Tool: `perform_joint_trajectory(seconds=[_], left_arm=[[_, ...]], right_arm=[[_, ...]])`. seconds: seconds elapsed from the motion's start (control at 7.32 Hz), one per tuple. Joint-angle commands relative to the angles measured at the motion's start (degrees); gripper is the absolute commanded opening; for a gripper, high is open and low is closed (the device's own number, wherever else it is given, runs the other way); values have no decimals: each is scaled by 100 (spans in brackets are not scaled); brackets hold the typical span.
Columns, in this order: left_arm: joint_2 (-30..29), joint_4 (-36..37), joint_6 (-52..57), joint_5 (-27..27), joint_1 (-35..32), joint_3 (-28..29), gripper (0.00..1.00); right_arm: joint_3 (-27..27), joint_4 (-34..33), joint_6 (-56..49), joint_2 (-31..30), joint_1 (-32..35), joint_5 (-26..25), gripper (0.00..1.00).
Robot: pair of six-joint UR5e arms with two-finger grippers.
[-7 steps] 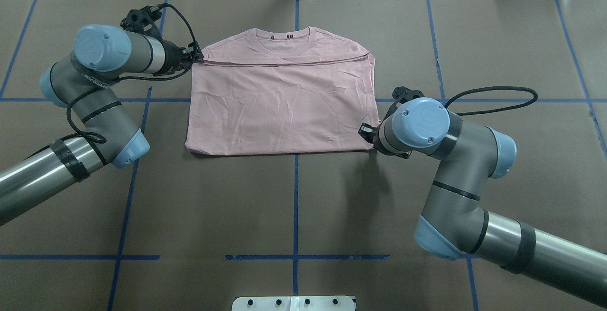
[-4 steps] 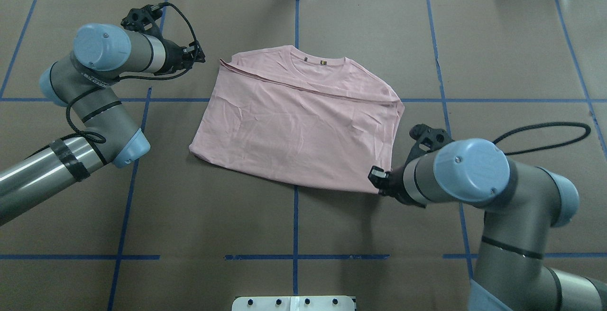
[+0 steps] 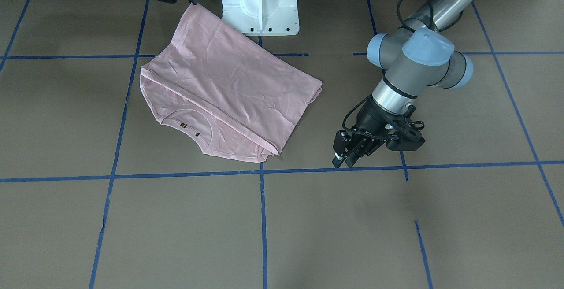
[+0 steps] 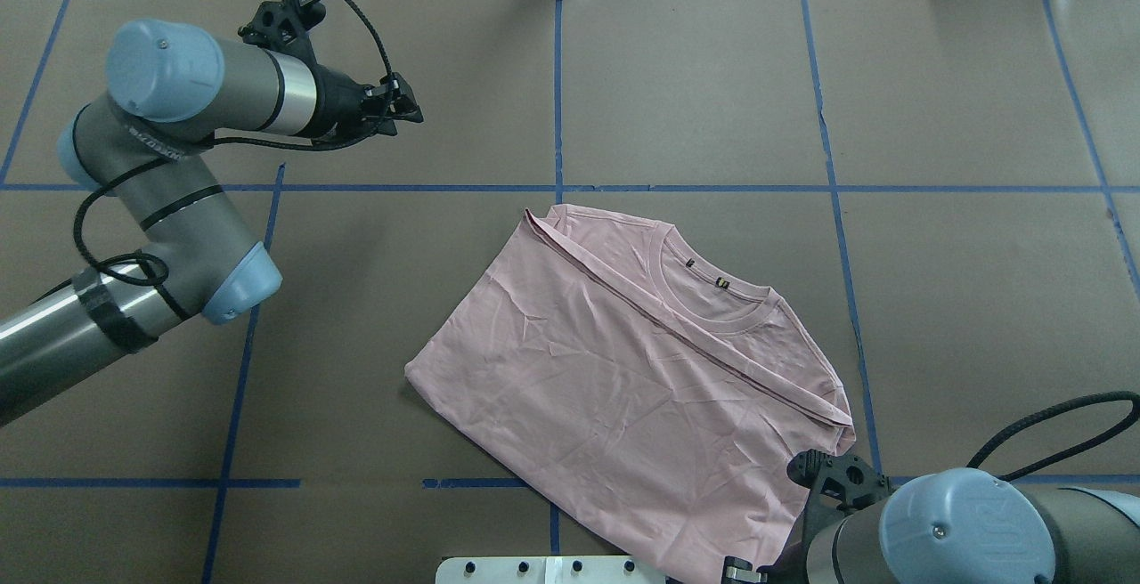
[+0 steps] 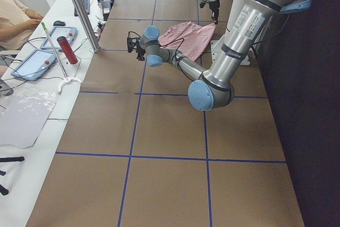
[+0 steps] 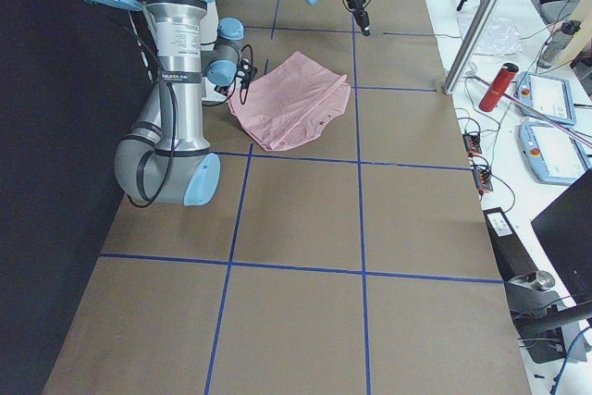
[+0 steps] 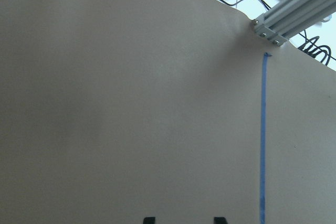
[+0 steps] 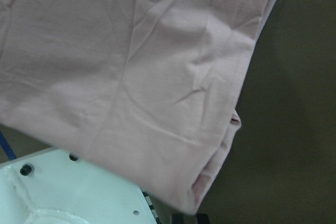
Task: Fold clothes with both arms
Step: 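Drag the folded shirt toward the robot with the right gripper while the left gripper lowers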
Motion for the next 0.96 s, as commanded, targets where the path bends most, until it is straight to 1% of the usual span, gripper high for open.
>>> perform_joint_trajectory(seconds=[0.0,0.14,0.27,0.41,0.55,0.68,0.82], left_arm=[[1168,68,-387,-109,227,-1188,62],[1270,399,-1270,-75,576,-1419,77],[1201,1385,-1418,-74,1058,-1909,77],[1027,2387,-1489,-83,1368,-2349,77],[1025,2710,-2098,-22,1658,-2458,76],[990,2748,-2235,318,2096,-2389,76],[990,2757,-2245,678,2318,-2293,76]], right_arm=[[25,-1,58,-63,-88,-35,100],[25,-1,102,7,-36,-88,100],[25,-1,103,207,295,-123,100],[16,-1,103,375,768,-202,100],[-2,-1,76,376,1234,-211,100],[-54,8,41,385,1456,-229,100],[-220,34,32,394,1493,-429,100]])
